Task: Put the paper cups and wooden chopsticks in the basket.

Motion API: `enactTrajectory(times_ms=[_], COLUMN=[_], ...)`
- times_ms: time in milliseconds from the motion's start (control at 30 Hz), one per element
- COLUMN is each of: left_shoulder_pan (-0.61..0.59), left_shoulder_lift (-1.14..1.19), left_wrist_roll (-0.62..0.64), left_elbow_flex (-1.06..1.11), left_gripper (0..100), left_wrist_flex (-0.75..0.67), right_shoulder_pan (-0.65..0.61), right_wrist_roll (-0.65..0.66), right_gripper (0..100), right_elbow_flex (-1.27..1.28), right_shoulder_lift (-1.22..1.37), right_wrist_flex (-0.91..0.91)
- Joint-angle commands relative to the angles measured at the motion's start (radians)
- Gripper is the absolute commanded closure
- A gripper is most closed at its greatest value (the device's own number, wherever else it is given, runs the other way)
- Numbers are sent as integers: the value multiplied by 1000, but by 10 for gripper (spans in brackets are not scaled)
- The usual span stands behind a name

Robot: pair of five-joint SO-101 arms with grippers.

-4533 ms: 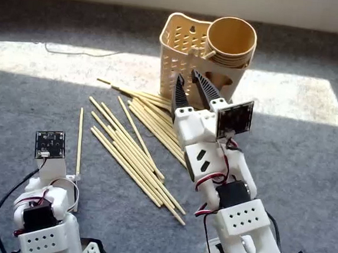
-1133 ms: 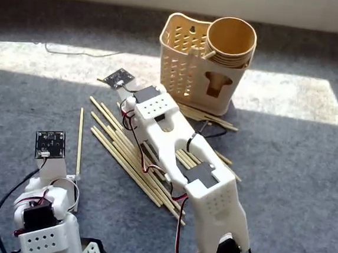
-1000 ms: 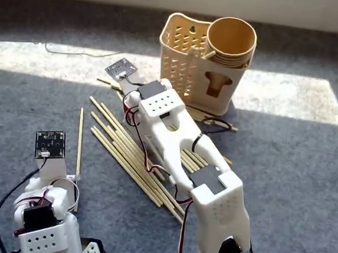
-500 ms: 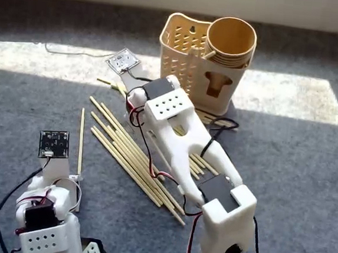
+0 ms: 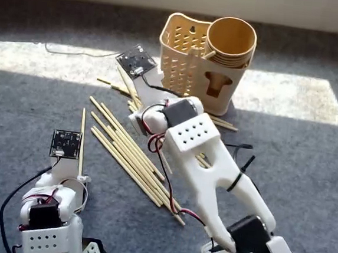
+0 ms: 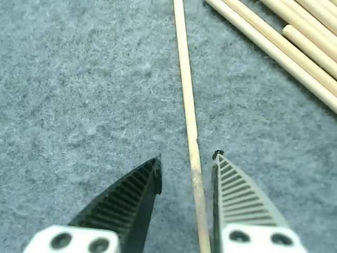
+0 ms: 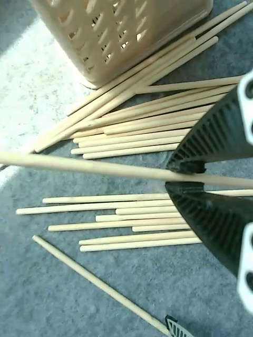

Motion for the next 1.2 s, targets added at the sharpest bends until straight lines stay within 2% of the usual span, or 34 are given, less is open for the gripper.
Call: enactTrajectory(times_ms=[0,367,467,567,800,1167], left_shoulder_pan=[22,30,87,130,131,127], left_shoulder_lift=[-7,-7,-7,-7,-7,-7], left_wrist_roll=[6,6,6,6,6,6], left_elbow_flex=[21,21,21,21,21,21], left_gripper=[839,839,839,839,839,839], left_wrist_flex=[3,3,3,3,3,3], right_shoulder_pan=[13,2,2,4,16,168], right_wrist_roll=[-12,-12,-9,-6,-6,-5], right_gripper=[993,993,993,993,993,993], right_elbow_flex=[90,484,585,677,799,816], right_shoulder_lift=[-185,-618,-684,-723,-736,-736], right_wrist_flex=[-110,-456,-607,-757,-1024,-1273])
